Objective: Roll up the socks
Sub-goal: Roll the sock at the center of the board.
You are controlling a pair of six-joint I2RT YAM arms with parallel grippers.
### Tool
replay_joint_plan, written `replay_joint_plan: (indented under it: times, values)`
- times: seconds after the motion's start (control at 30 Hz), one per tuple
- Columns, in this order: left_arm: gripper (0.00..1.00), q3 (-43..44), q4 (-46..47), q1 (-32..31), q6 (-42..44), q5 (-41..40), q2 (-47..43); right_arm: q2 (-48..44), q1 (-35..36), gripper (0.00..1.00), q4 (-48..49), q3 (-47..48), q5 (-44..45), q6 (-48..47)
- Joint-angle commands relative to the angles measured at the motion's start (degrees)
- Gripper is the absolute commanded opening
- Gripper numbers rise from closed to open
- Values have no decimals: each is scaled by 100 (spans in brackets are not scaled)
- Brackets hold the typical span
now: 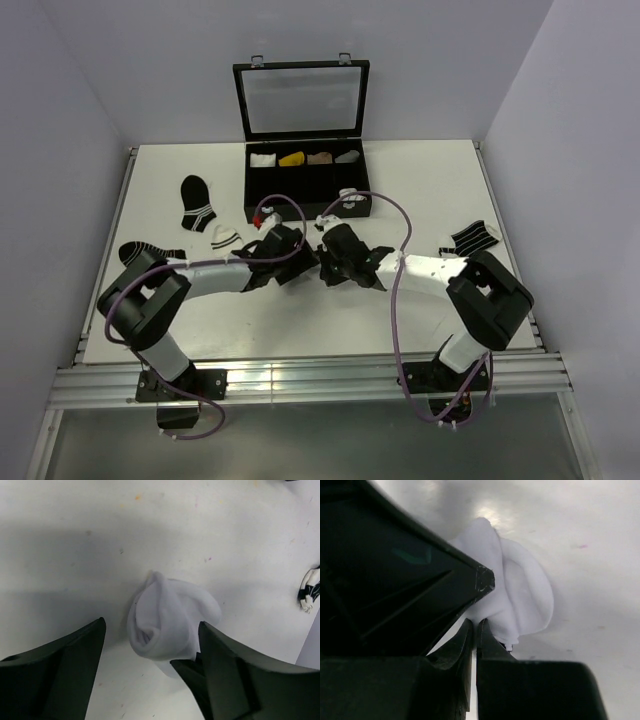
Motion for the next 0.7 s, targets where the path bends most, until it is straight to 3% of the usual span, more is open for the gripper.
replay_joint_plan:
  times: [0.0,0.3,0.67]
  values:
    - [82,-355,-396,-11,-36,-298,-555,196,-204,0,-436,109,-1526,680]
    - [82,-1287,-195,-11,-397,-826,-1707,740,-1267,0,187,118,-3943,1603]
    - [77,-1315,517,-11,-203,-299,-1182,1681,-1743,0,355,496,-4586,1718]
